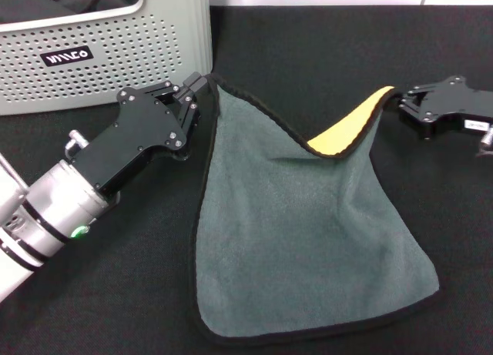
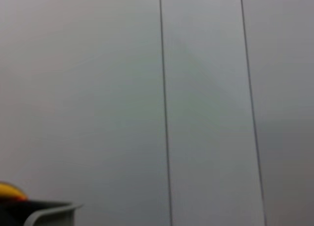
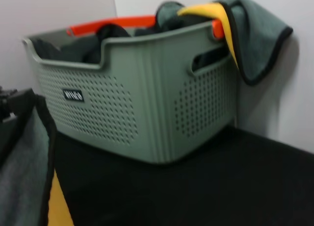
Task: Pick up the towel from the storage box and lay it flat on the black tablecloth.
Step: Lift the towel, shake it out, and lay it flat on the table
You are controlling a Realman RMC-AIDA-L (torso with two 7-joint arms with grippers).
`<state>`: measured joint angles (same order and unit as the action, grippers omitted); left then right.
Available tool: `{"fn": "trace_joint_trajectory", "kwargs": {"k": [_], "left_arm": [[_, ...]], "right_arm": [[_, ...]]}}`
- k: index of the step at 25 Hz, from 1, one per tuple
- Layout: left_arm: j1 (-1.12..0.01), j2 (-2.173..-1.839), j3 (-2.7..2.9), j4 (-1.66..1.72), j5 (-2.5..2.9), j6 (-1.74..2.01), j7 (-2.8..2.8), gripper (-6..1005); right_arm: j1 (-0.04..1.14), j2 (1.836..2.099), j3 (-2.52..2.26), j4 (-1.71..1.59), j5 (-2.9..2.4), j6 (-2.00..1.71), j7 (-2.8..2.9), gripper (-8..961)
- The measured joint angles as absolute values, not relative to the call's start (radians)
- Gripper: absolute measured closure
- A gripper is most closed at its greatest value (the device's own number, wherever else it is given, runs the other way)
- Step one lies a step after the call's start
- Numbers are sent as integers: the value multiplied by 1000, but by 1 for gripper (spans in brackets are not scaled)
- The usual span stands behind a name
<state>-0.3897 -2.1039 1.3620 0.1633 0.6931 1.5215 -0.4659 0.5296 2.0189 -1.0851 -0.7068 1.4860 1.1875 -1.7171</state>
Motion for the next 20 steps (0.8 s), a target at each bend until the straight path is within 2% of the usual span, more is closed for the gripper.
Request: {"fn": "trace_joint_trajectory", "kwargs": {"k": [20], "left_arm": [[-403,-2108,1360,152,607,1328,-415,975]], "right_arm": [[609,2022,-1204,-583,1469,923,-1704,870]]}}
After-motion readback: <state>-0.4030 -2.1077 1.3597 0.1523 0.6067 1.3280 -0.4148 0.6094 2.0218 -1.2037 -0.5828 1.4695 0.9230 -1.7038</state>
